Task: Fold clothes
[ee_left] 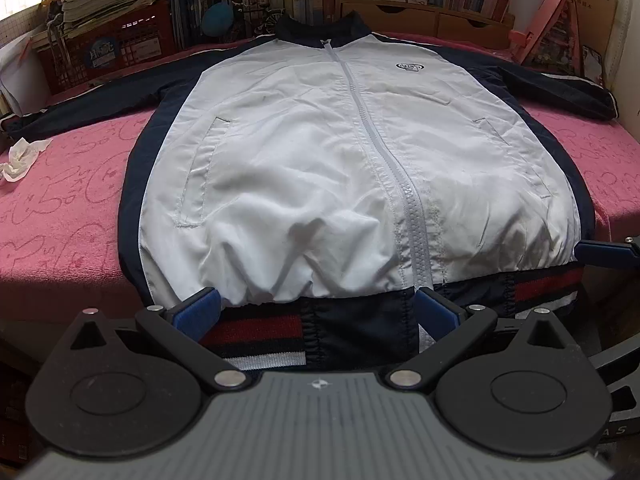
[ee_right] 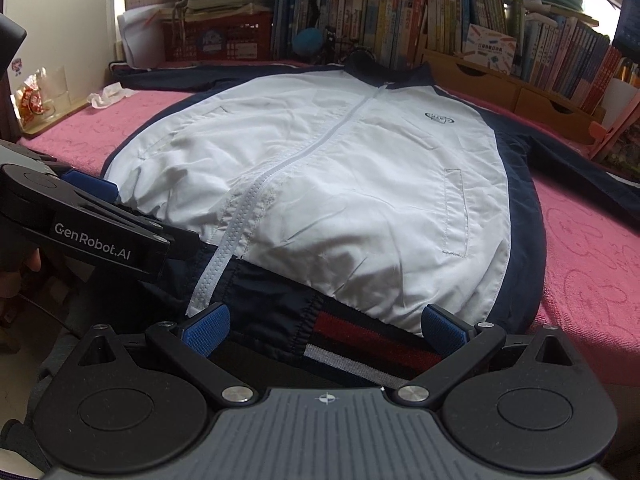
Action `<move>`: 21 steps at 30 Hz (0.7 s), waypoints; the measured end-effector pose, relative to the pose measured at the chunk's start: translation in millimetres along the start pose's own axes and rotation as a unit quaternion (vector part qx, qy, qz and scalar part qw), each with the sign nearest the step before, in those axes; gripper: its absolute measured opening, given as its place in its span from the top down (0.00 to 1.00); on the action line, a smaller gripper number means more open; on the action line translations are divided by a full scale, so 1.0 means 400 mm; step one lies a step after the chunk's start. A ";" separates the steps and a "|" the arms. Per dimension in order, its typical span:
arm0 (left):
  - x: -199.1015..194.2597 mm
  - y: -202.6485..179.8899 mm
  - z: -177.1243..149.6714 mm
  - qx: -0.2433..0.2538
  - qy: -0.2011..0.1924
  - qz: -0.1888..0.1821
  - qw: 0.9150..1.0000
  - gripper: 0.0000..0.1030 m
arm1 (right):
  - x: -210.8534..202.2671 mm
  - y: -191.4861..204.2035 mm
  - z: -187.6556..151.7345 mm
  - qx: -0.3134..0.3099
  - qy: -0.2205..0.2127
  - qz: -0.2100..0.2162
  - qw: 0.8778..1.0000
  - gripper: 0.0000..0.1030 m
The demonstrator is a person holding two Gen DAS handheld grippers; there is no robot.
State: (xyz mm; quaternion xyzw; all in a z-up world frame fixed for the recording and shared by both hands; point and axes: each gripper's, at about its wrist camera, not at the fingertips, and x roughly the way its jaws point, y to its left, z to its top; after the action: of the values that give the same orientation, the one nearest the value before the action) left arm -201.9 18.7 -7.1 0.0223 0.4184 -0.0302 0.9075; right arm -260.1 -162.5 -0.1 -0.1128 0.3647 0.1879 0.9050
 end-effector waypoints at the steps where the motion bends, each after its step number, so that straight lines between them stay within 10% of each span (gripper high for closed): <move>1: -0.002 -0.002 -0.002 -0.001 0.000 -0.001 1.000 0.00 | -0.003 -0.001 -0.003 0.001 0.000 -0.003 1.000 0.00; 21: -0.023 -0.021 -0.040 -0.005 0.008 -0.005 1.000 0.00 | -0.035 -0.004 -0.041 0.016 -0.002 -0.016 1.000 0.00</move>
State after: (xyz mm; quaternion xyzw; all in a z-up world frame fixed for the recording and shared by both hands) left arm -220.5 11.8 -10.6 0.0164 0.4263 -0.0323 0.9039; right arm -278.9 -173.0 -1.6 -0.1039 0.3644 0.1674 0.9101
